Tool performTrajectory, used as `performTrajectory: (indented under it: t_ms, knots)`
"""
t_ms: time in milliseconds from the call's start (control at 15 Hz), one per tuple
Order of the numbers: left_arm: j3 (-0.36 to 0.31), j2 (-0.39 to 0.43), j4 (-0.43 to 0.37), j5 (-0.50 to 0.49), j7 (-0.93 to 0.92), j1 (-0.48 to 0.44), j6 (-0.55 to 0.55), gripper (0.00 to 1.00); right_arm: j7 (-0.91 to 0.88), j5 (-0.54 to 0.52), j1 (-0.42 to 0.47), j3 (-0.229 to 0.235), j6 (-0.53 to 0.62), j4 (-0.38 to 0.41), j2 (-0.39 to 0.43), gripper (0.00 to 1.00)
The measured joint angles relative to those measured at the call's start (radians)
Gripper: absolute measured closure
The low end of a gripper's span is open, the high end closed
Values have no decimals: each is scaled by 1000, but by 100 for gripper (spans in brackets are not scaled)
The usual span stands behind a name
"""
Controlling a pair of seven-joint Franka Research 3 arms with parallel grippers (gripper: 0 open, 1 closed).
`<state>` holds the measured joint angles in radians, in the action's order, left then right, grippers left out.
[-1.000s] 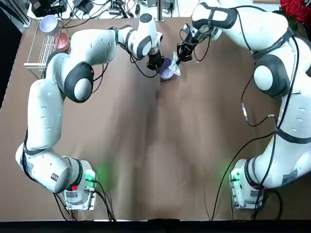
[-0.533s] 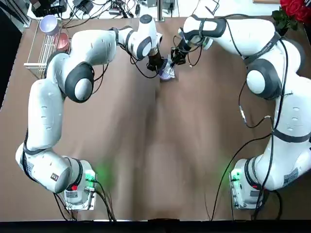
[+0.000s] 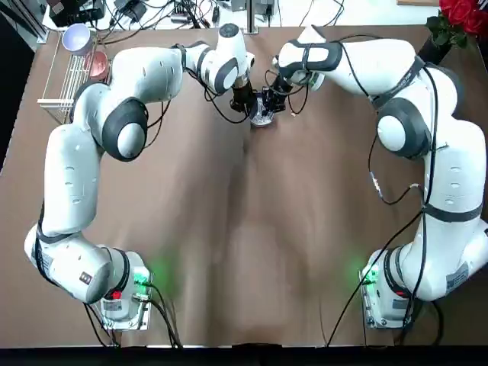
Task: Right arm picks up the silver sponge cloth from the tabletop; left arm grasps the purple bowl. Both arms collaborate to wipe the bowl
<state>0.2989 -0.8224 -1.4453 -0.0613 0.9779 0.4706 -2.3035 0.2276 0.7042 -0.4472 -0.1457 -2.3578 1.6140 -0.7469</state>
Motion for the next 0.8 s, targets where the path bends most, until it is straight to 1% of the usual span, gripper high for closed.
performTrajectory:
  t_ms: [133,400,800]
  knots:
    - [0,0,0,0,0,0,0,96,0,0,-11,0,-28,-1,-13,98]
    - [0,-1,1,0,0,0,0,96,0,0,-16,0,-35,-12,-26,98]
    - [0,-1,1,0,1,0,-8,96,0,0,-10,22,-40,-82,-44,98]
